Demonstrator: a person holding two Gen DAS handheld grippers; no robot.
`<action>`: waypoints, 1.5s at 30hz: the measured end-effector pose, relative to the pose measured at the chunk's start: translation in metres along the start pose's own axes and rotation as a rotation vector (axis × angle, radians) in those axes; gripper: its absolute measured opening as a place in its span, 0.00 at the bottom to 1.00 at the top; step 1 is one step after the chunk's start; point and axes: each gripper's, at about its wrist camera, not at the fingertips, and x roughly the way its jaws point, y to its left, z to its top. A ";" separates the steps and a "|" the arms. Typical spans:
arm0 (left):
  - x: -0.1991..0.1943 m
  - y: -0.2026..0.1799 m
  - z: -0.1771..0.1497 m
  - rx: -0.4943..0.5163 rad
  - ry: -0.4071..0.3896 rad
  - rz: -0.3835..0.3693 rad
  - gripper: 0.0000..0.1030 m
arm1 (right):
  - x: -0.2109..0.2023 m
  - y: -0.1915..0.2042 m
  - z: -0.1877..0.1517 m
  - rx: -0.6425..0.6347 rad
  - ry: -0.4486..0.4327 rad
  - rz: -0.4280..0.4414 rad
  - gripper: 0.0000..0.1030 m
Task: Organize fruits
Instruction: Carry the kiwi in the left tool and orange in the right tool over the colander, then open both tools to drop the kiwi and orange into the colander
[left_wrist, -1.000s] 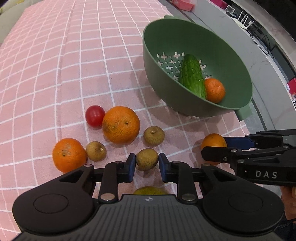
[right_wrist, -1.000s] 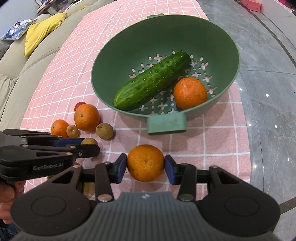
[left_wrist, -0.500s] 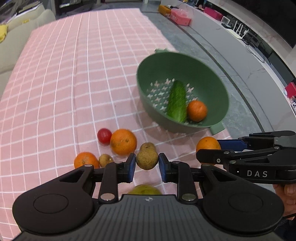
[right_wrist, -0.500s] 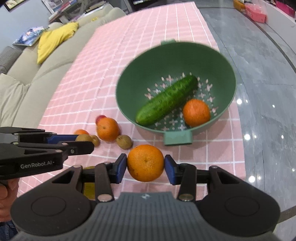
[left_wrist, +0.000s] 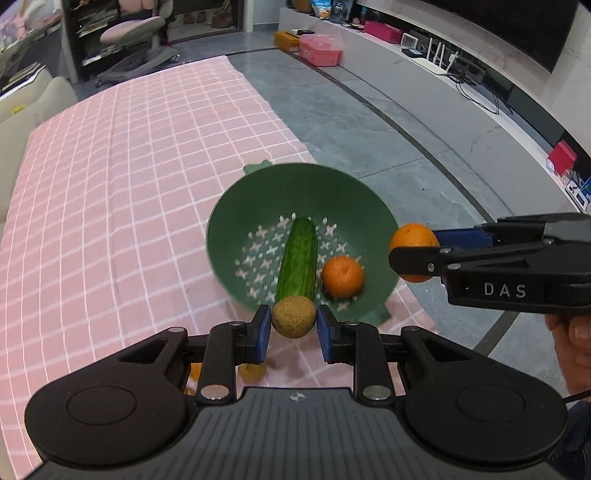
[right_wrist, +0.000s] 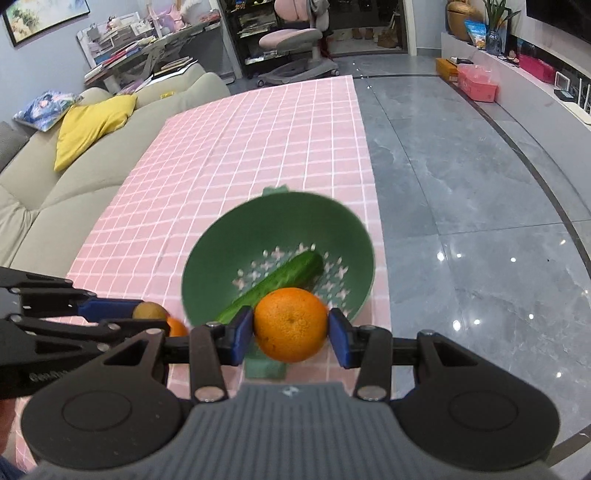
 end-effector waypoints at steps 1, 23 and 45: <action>0.004 -0.001 0.004 0.008 0.000 0.002 0.29 | 0.002 -0.003 0.005 0.005 -0.002 0.004 0.40; 0.076 0.015 0.025 0.079 0.042 0.047 0.29 | 0.111 0.005 0.049 0.000 0.054 0.037 0.40; 0.069 0.026 0.026 -0.008 0.048 0.051 0.60 | 0.127 0.008 0.052 -0.005 0.065 0.046 0.48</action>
